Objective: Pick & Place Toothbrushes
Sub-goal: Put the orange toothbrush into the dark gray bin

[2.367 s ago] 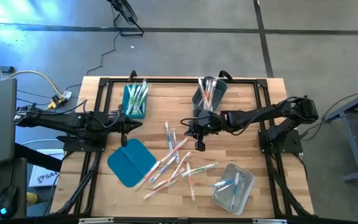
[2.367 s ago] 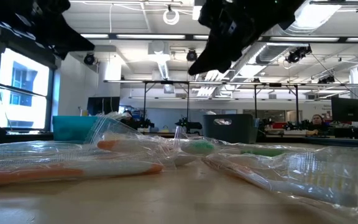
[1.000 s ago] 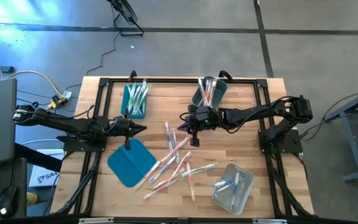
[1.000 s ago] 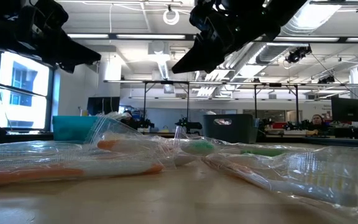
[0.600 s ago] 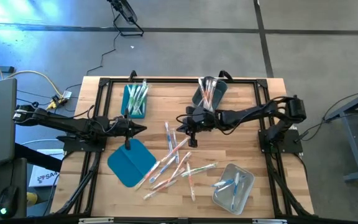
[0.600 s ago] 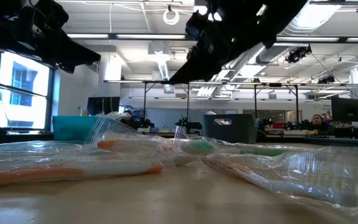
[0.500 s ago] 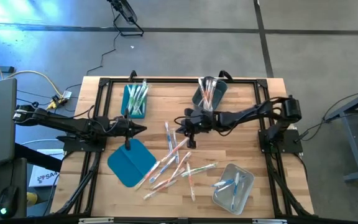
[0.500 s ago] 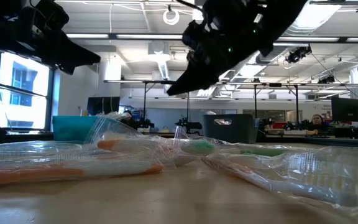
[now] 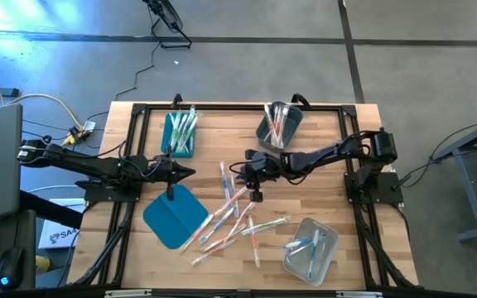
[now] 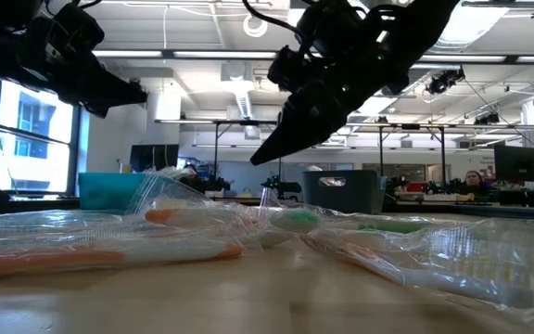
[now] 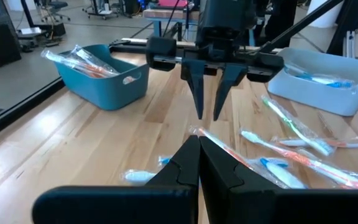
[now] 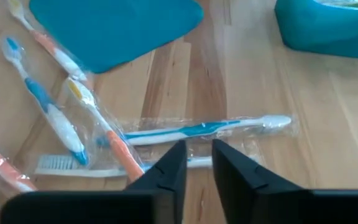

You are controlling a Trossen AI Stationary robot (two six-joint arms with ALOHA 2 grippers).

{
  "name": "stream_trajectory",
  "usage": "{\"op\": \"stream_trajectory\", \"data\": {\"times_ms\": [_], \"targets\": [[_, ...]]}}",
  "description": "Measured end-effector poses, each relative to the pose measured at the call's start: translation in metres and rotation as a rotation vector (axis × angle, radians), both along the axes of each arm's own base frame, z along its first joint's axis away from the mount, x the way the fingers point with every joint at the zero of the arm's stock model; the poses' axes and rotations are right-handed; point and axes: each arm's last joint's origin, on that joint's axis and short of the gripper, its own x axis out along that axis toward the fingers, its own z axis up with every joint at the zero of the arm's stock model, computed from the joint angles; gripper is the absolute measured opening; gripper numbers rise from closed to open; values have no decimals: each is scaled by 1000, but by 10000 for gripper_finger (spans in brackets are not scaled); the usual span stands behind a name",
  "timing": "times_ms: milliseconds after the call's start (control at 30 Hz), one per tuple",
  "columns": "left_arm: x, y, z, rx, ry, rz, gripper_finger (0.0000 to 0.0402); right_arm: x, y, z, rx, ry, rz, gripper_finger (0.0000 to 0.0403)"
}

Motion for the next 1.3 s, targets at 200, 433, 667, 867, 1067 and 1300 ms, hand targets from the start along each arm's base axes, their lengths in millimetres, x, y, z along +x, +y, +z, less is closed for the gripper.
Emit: {"op": "stream_trajectory", "data": {"times_ms": [200, 433, 667, 867, 1067, 1300], "targets": [[0, 0, 0, 0, 3, 1, 0, -1, 1, -1, 24, 14, 32, 134], [0, 0, -1, 1, 6, 0, 0, -4, 4, -5, 68, 69, 88, 148], [0, 0, -1, 1, 6, 0, 0, -6, 5, -8, 71, 102, 90, 149], [0, 0, -1, 1, 6, 0, 0, -8, 5, -9, 74, 122, 92, 149], [0, 0, -1, 0, 7, 0, 0, -10, 5, -12, 76, 158, 91, 149], [0, 0, -1, 0, 7, -2, 0, -10, 5, -11, 76, 153, 92, 149]]}}
